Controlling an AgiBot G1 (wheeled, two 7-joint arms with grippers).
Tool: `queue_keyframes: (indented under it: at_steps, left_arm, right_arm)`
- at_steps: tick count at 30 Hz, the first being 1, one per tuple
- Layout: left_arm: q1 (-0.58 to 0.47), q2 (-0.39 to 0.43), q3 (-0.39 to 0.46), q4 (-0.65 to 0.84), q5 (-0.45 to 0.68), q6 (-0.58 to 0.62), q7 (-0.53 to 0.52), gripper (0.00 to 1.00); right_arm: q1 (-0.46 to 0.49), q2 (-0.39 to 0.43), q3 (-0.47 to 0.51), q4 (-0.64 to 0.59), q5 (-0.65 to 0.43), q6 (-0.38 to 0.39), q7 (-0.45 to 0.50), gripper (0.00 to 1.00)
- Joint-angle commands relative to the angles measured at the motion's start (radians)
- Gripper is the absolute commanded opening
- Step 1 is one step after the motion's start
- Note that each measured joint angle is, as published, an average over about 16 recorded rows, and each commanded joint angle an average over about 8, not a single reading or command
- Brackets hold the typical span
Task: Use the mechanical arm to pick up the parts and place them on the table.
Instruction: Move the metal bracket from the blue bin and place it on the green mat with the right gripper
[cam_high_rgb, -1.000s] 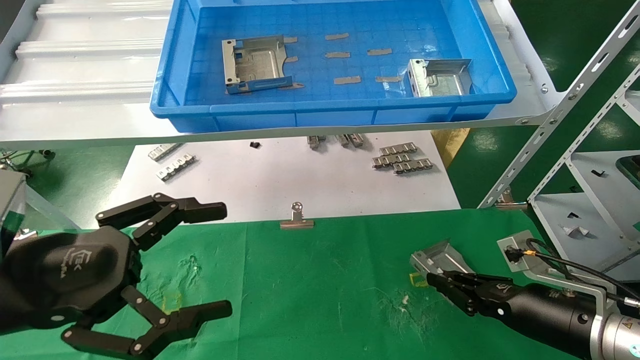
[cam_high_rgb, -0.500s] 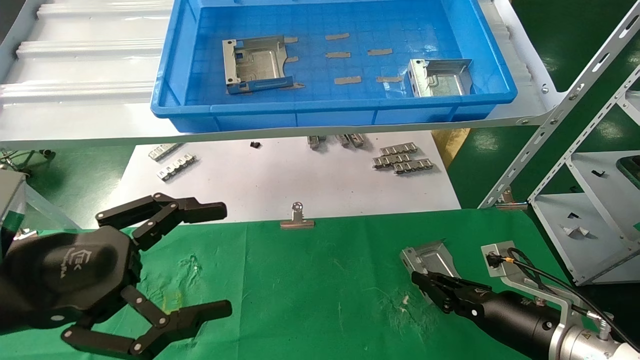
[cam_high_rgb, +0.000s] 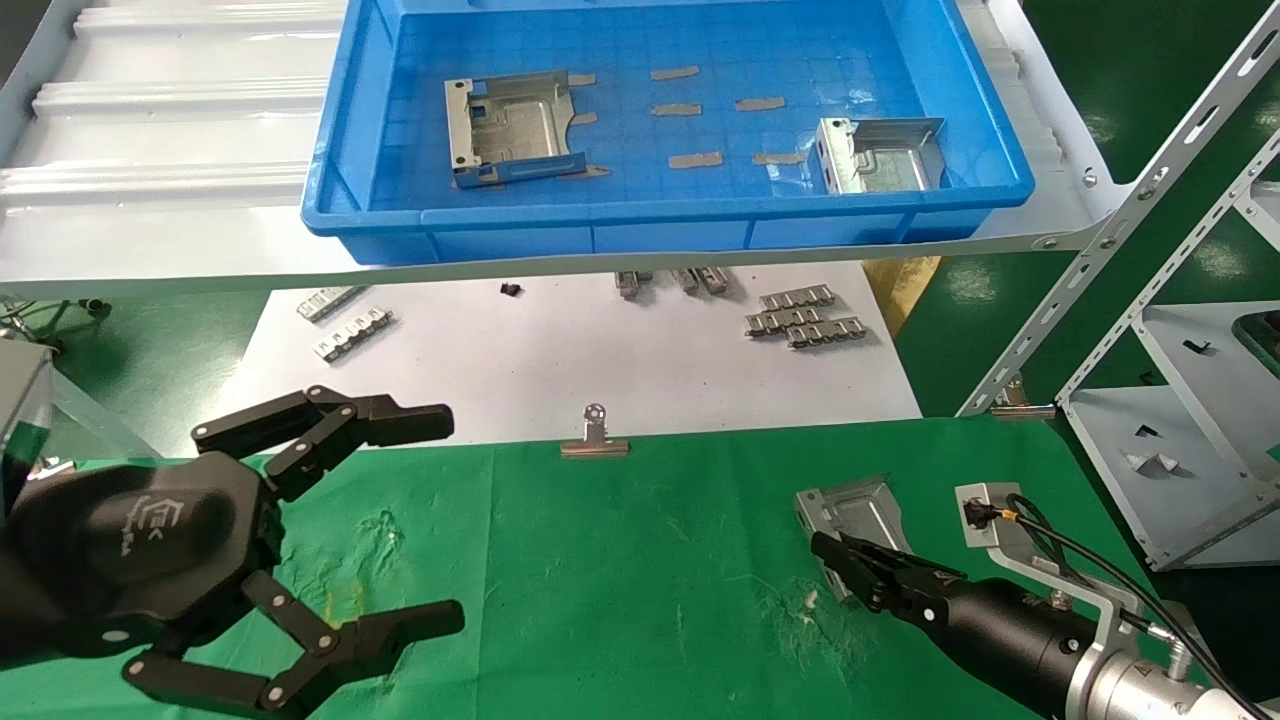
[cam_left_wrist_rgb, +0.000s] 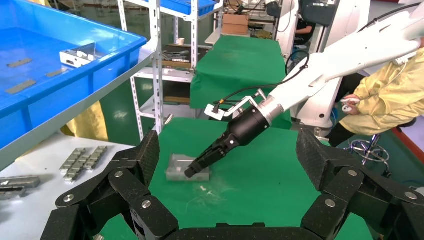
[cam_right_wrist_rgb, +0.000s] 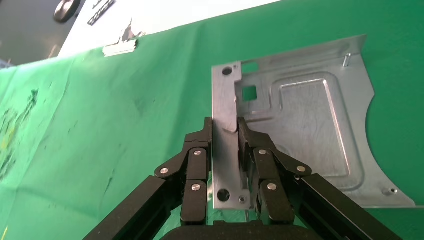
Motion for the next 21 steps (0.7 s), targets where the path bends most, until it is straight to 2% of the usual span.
queue_keyframes:
  at_steps: [1, 8, 14, 18, 21]
  left_arm:
    - [0.000, 0.000, 0.000, 0.000, 0.000, 0.000, 0.000, 1.00]
    - [0.000, 0.000, 0.000, 0.000, 0.000, 0.000, 0.000, 1.00]
    - [0.000, 0.000, 0.000, 0.000, 0.000, 0.000, 0.000, 1.00]
    - [0.000, 0.000, 0.000, 0.000, 0.000, 0.000, 0.000, 1.00]
    - [0.000, 0.000, 0.000, 0.000, 0.000, 0.000, 0.000, 1.00]
  right_arm:
    - [-0.006, -0.006, -0.001, 0.000, 0.004, 0.016, 0.008, 1.00]
    - [-0.011, -0.036, 0.011, 0.001, 0.029, 0.056, 0.033, 1.00]
    - [0.002, -0.040, 0.056, 0.003, 0.048, 0.047, 0.013, 1.00]
    - [0.030, -0.038, 0.105, 0.005, 0.065, -0.043, -0.042, 1.00]
    - [0.056, -0.030, 0.149, 0.003, 0.088, -0.188, -0.133, 1.00]
